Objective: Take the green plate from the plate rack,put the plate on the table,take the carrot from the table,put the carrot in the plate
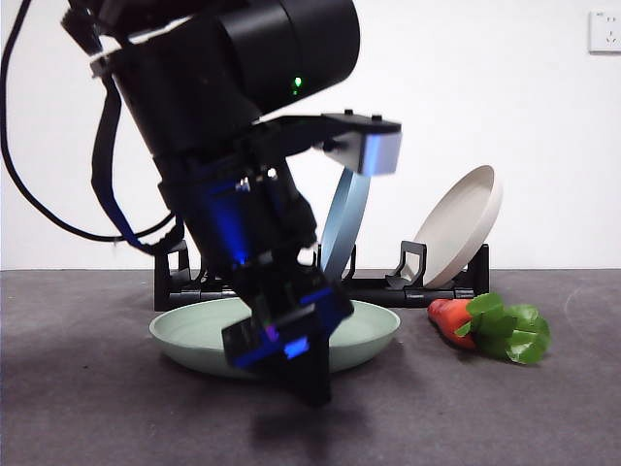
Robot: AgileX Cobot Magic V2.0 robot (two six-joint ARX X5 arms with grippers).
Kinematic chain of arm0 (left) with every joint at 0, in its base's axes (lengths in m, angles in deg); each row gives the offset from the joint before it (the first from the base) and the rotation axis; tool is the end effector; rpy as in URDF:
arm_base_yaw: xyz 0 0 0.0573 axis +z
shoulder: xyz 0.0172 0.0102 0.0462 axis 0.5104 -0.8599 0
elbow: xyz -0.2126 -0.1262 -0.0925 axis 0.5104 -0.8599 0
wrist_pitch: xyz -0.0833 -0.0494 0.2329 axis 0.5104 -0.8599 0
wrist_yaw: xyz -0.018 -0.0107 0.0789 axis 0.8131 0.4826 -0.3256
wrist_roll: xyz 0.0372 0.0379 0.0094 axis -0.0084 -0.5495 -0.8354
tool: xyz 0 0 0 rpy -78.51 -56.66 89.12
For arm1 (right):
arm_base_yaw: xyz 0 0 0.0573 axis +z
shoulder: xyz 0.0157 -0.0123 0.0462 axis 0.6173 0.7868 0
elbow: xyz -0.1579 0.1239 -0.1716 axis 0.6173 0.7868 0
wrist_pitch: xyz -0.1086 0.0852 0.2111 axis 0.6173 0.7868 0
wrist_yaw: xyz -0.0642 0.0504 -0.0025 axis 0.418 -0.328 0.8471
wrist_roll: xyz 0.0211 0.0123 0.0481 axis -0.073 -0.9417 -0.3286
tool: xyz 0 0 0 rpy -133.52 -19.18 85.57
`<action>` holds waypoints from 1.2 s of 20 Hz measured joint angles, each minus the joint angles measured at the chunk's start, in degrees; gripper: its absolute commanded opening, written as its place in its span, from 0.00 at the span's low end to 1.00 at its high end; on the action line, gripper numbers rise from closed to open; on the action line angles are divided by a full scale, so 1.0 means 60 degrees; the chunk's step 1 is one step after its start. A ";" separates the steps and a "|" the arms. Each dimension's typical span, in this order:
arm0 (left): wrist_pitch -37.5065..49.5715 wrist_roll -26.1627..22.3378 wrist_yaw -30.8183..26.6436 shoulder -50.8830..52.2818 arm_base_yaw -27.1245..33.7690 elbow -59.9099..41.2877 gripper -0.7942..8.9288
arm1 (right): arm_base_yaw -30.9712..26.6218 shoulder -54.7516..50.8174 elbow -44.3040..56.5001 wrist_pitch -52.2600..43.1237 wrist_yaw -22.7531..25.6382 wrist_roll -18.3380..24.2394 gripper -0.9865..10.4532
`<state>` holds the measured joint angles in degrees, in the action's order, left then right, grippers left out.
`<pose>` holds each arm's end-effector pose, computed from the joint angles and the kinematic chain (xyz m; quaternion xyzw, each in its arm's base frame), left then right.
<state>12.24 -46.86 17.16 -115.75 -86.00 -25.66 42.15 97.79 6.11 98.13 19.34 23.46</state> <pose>0.1842 -0.2566 0.1630 0.4146 0.3368 -0.4029 0.7432 0.1677 0.0274 0.3341 0.0879 0.4330 0.2911 0.8485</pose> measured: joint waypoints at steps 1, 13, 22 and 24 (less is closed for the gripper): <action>-0.0160 0.0164 0.0004 0.0259 0.0000 0.0095 0.41 | 0.0091 0.0240 0.0000 -0.0219 0.0036 -0.0076 0.63; -0.3475 0.2084 0.0000 0.5271 0.0000 0.3297 0.41 | 0.2404 0.4495 0.0000 -0.3574 0.3920 -0.1206 0.63; -0.4714 0.2714 0.0004 0.6910 0.0000 0.3639 0.41 | 0.3220 0.6889 -0.0004 -0.5096 0.5056 -0.1807 0.55; -0.4841 0.2820 0.0004 0.6972 0.0000 0.3639 0.41 | 0.3224 0.7173 -0.0004 -0.5129 0.5206 -0.1902 0.55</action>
<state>-16.81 -29.94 17.18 -73.92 -86.00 -3.82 61.49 140.82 6.09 67.36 50.57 12.06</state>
